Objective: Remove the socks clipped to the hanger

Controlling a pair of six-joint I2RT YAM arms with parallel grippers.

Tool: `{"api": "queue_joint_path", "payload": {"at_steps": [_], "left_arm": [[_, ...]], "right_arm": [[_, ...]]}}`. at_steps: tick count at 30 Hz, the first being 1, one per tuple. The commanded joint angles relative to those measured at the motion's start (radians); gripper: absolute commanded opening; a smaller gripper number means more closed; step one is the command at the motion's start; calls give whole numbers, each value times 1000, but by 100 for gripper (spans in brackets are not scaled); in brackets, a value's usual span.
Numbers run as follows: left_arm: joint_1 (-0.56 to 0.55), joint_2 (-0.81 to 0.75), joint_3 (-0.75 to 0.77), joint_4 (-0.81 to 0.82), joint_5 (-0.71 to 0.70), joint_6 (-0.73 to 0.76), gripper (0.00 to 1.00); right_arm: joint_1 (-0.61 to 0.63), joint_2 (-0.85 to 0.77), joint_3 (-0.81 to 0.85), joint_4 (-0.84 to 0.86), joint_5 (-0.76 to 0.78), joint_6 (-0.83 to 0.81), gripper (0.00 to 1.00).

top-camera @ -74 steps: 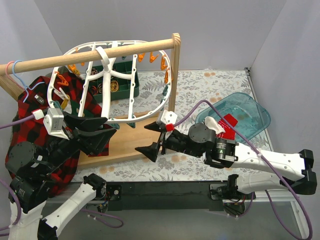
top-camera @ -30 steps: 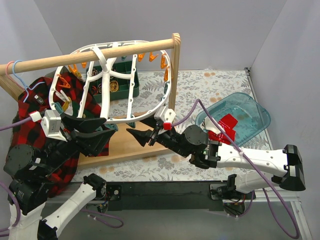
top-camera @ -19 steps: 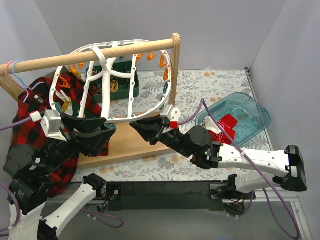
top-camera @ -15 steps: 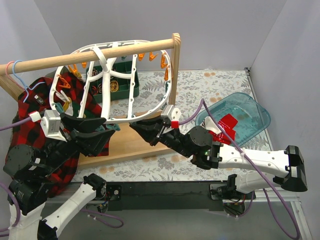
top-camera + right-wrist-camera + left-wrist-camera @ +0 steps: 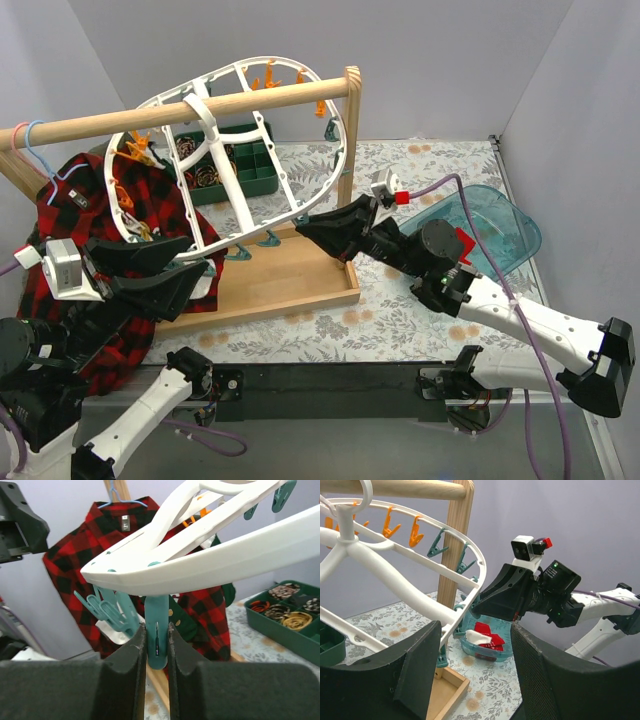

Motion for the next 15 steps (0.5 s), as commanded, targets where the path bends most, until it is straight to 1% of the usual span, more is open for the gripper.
{"api": "queue_joint_path", "payload": {"at_steps": [1,3,8,10,11,15], "left_arm": [[-1,9,9,-1,-15,7,56],[-1,13,9,-3,-12,7,56],[-1,11,-5,-7,-7,4,56],[-1,11,-9,-12,-9,2,56],[-1,11,-14,-13,-9,4,56],[-1,19,-11,-12,-9,4,56]], "right_arm": [[-102,-27,31,29,-223,173,15],[-130,-27,37,27,-266,212,16],[-212,-36,48,27,-309,264,19],[-245,-19,66,29,-360,288,21],[-255,-10,90,29,-399,299,21],[-268,42,132,41,-453,359,22]]}}
